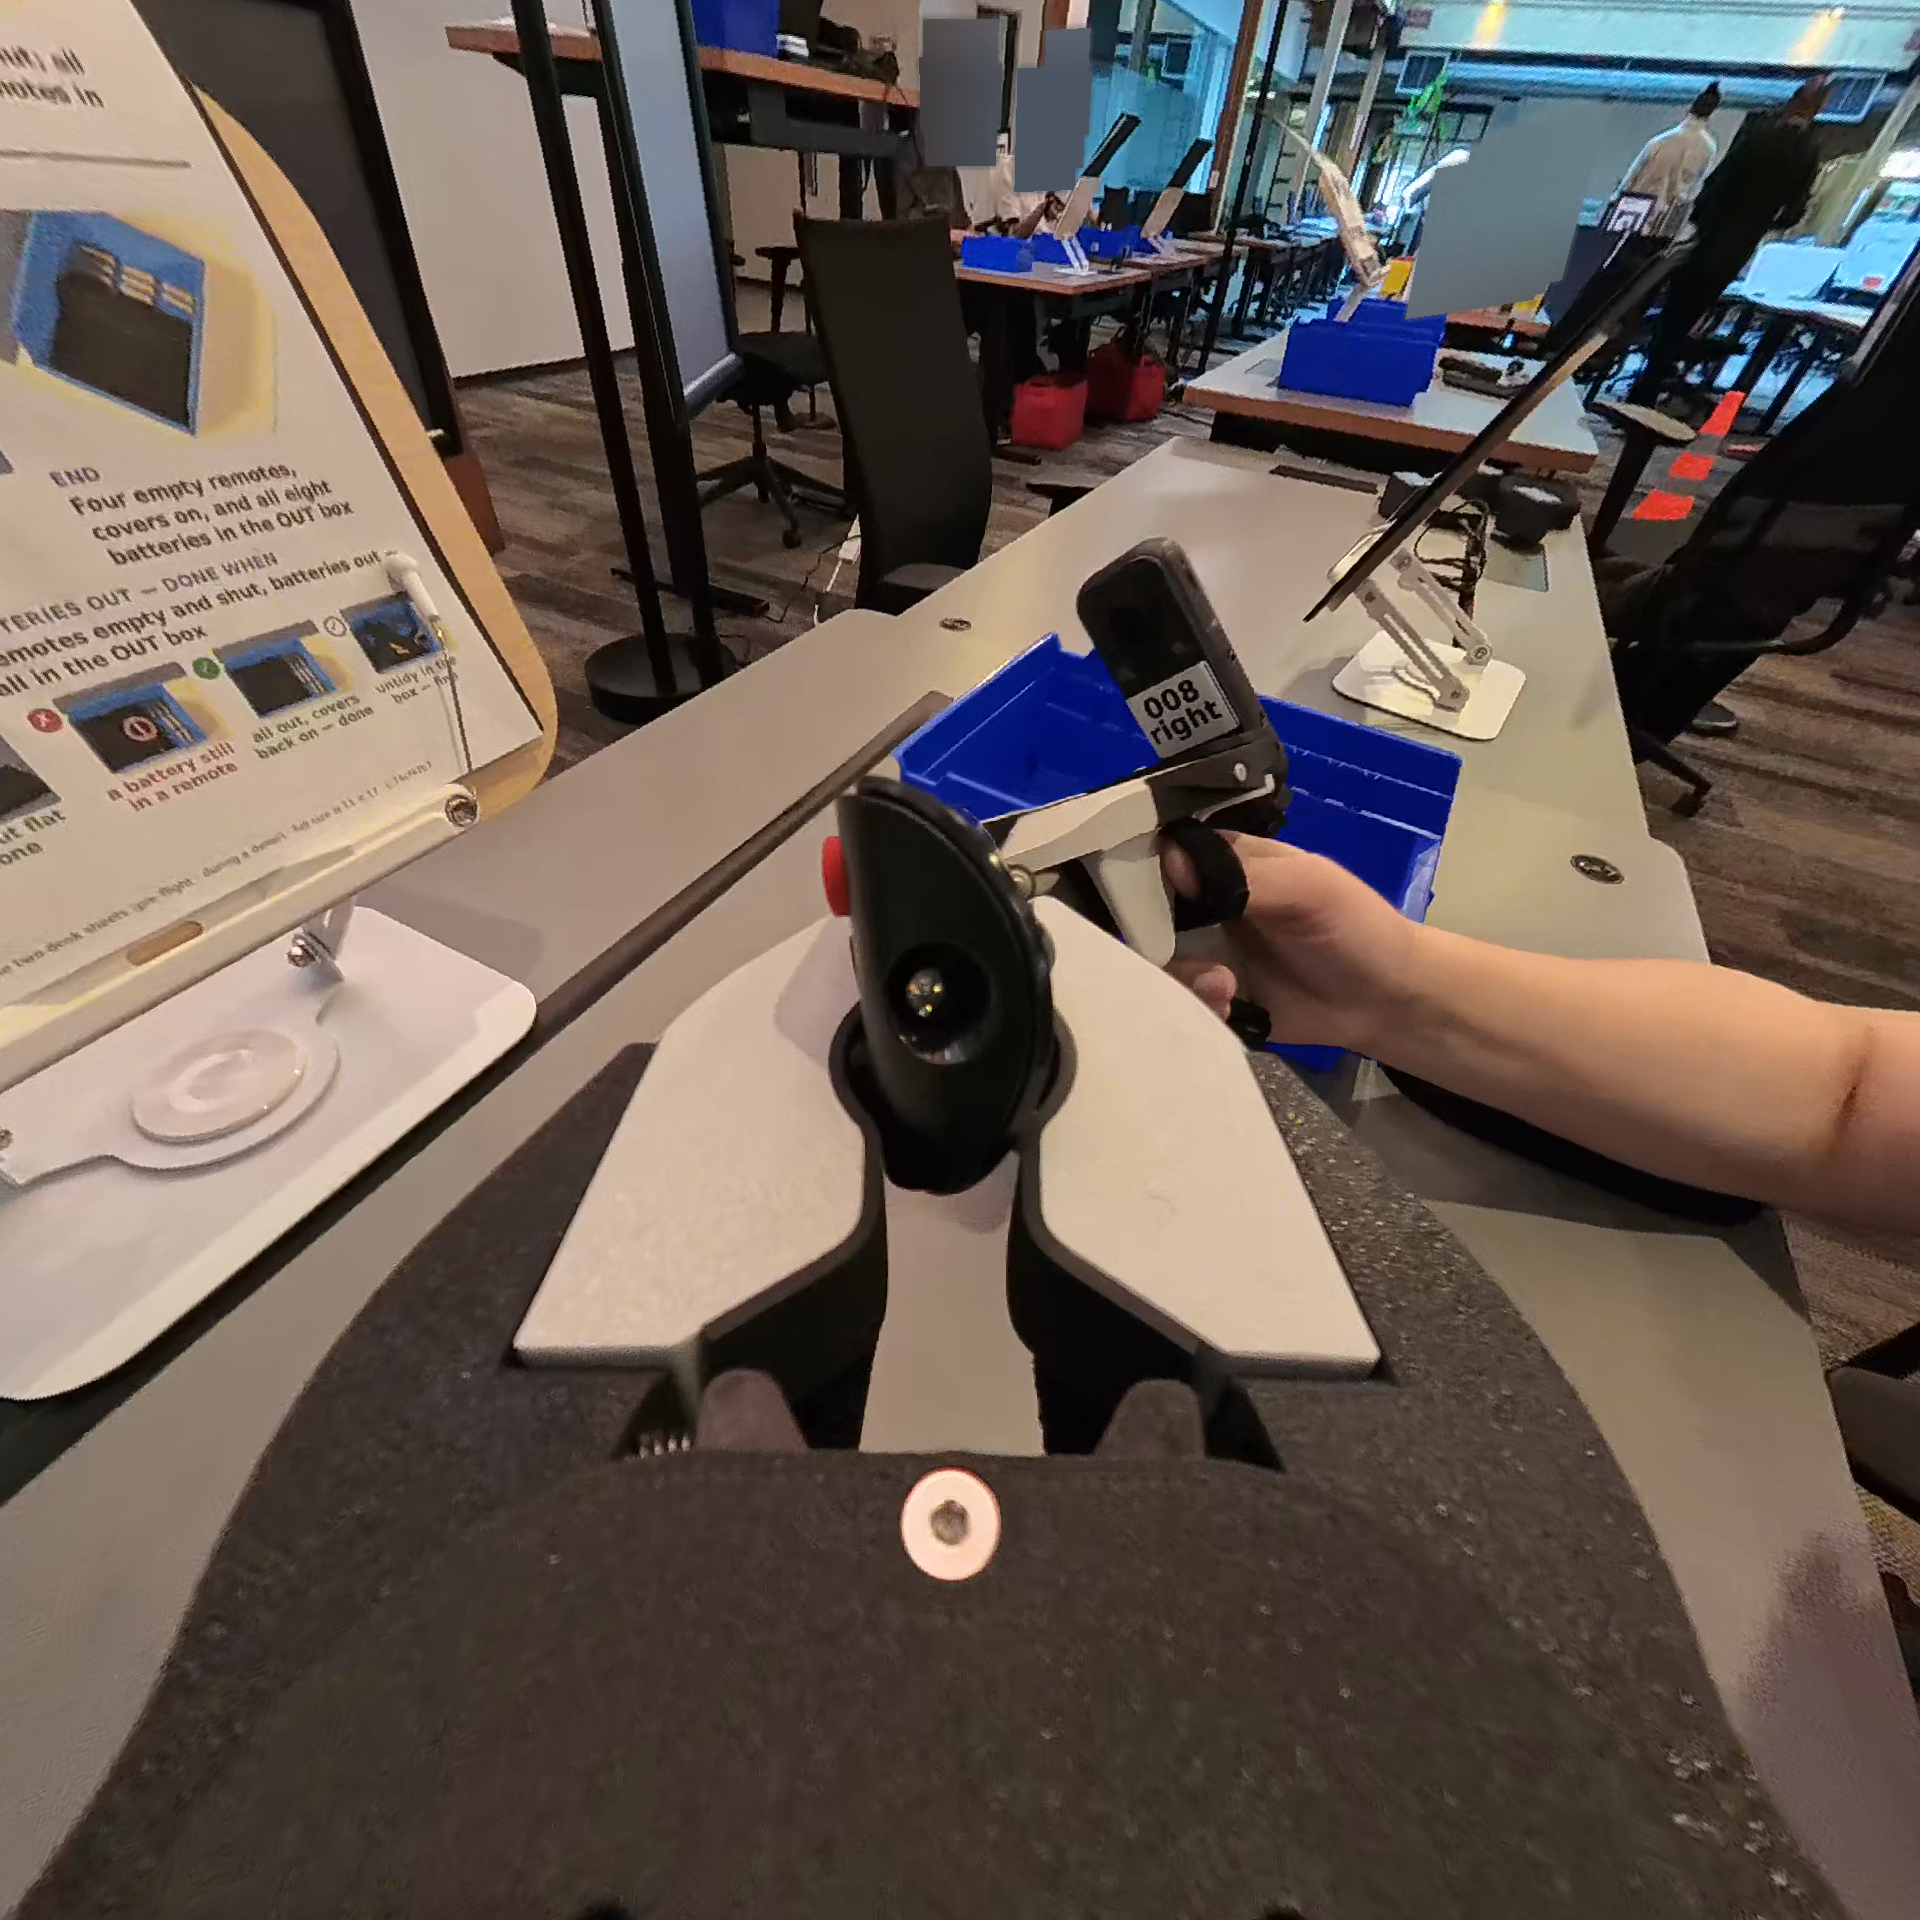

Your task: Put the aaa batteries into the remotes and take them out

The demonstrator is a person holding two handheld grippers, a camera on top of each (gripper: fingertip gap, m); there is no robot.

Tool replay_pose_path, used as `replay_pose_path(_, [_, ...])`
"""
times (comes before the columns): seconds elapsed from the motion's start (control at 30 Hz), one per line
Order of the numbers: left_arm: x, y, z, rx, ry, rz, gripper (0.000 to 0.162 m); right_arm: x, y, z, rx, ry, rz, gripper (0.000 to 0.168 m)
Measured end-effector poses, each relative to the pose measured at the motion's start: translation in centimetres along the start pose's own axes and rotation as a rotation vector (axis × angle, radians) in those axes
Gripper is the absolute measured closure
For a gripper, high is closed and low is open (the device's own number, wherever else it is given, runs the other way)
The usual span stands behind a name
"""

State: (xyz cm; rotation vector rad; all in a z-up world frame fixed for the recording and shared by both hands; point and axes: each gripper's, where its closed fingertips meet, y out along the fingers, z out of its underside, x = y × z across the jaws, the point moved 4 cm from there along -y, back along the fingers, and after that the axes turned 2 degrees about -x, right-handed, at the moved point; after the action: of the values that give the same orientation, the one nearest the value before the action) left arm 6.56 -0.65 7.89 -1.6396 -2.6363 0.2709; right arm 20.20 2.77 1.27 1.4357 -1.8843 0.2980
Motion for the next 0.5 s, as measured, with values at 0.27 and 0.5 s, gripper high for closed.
replay_pose_path(0.27, [0.6, -0.1, -0.1, -0.039, -0.055, 0.012, 0.140, 0.1, 0.2, 0.0, -0.027, -0.014, 0.012, 0.148])
replay_pose_path(0.5, [1.9, -0.3, 0.4, -0.001, -0.018, -0.092, 0.140, -0.8, -0.4, -0.1, -0.060, -0.036, 0.113, 0.142])
